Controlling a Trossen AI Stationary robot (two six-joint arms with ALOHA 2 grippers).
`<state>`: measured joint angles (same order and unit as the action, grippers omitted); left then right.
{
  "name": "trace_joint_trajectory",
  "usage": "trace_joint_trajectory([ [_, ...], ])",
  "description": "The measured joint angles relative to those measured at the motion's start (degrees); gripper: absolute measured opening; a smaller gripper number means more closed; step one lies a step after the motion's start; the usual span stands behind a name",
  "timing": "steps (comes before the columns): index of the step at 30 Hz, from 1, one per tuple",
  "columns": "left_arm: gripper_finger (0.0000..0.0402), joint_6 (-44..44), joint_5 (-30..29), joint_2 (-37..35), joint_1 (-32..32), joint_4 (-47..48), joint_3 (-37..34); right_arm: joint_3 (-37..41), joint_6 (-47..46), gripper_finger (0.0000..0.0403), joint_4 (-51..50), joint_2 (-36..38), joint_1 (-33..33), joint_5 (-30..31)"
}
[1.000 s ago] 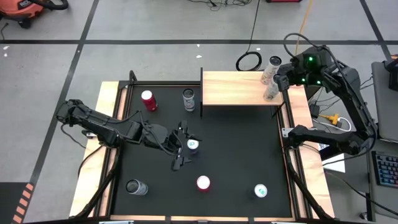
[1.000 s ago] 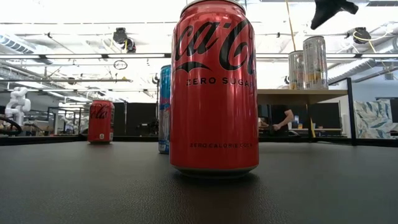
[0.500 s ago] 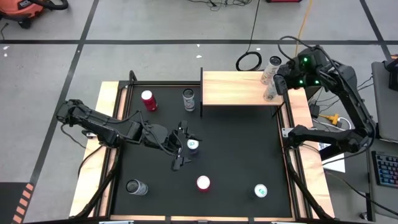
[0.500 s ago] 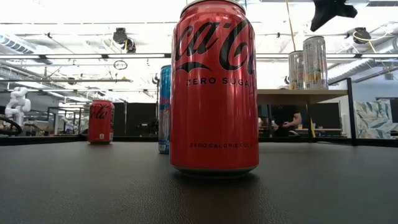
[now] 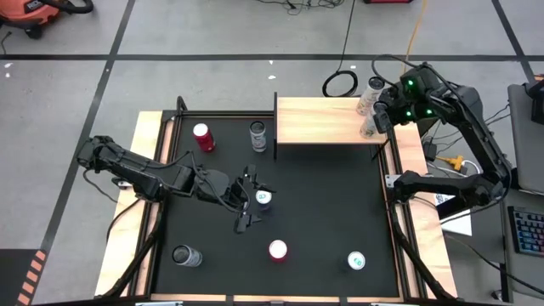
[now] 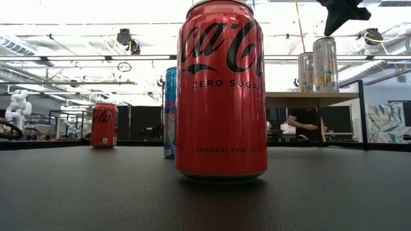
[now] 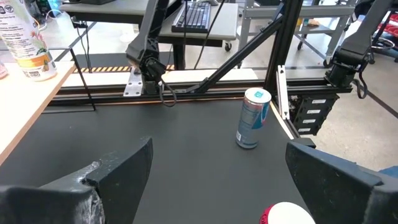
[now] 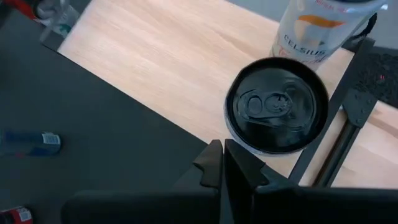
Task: Place canned beverage on shelf
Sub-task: Put the white-yellow soda can on the shelf aligned with the other white-yellow soda can
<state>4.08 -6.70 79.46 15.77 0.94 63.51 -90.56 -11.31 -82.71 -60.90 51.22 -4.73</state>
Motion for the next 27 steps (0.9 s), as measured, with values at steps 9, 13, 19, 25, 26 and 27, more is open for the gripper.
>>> trace_joint_trajectory([
  [9,0.0371,0.0,0.0,0.0,0.0,0.0,0.0,0.0,0.0,0.0,0.8,-2.9,0.0,0.1],
  [13,0.0371,0.0,0.0,0.0,0.0,0.0,0.0,0.0,0.0,0.0,1.5,-3.7,0.0,0.3],
  [19,0.0371,0.0,0.0,0.0,0.0,0.0,0.0,0.0,-0.5,0.0,1.9,-4.0,0.0,3.5],
  [25,0.0371,0.0,0.0,0.0,0.0,0.1,0.0,0.0,-1.0,0.0,4.1,-4.0,0.0,3.5],
  [26,0.0371,0.0,0.0,0.0,0.0,0.1,0.0,0.0,-1.1,0.0,4.4,-4.1,0.0,3.4],
  [27,0.0371,0.0,0.0,0.0,0.0,0.1,0.0,0.0,-1.1,0.0,4.6,-4.1,0.0,3.3],
])
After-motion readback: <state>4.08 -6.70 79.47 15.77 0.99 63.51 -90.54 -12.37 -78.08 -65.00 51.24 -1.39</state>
